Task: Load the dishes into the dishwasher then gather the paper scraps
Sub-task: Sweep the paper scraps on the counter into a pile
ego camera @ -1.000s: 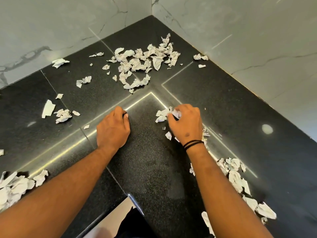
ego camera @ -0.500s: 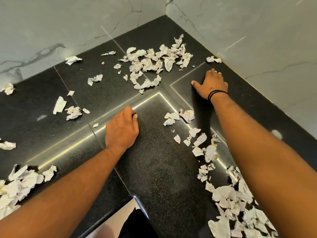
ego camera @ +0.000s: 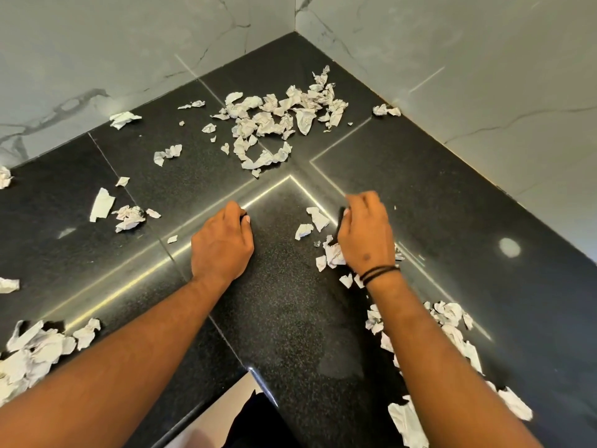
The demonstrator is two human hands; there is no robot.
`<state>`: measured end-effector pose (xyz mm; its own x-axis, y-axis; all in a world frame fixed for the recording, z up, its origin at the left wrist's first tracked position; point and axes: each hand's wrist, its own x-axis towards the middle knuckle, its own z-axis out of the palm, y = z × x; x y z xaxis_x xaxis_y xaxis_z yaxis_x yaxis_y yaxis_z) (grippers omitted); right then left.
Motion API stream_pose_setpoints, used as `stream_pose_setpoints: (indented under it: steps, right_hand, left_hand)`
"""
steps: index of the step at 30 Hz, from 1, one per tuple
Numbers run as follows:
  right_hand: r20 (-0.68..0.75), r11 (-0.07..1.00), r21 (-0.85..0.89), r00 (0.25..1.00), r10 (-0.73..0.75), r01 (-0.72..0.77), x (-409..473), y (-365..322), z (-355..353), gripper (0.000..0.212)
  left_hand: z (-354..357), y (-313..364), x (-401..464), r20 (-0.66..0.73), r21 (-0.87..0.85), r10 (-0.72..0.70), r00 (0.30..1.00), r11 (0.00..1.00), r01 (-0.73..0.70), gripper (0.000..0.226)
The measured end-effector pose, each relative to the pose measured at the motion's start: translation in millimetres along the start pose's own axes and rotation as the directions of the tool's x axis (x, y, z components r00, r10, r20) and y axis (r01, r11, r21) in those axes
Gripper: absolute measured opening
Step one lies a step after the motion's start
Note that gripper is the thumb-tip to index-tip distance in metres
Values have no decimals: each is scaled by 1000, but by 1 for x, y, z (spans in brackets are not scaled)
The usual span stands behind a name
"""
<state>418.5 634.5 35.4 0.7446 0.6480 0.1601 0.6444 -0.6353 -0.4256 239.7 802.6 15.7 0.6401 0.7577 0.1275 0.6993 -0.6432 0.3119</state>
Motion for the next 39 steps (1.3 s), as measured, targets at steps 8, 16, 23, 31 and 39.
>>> stream_pose_setpoints:
  steps: [8, 16, 23, 31, 39]
  right_hand:
    - [164, 962, -252, 976, 147, -102, 151, 41, 5, 66]
    - [246, 967, -208, 949, 197, -147, 217, 57, 6, 60]
    - [168, 998, -61, 986, -6, 16, 99, 19, 17, 43]
    - [89, 999, 35, 996, 25, -28, -21, -11, 7, 36]
    - [99, 991, -31, 987, -126, 129, 63, -63, 15, 42]
  left_hand:
    - [0, 1, 0, -15, -2, -22, 1000, 1000, 22, 14]
    - [1, -1, 0, -3, 3, -35, 999, 999, 35, 13]
    - [0, -1, 0, 0, 10, -30, 1000, 1000, 30, 14]
    - [0, 0, 0, -3, 7, -22, 1000, 1000, 22, 15]
    - [1, 0, 1, -9, 16, -27, 1000, 999, 28, 15]
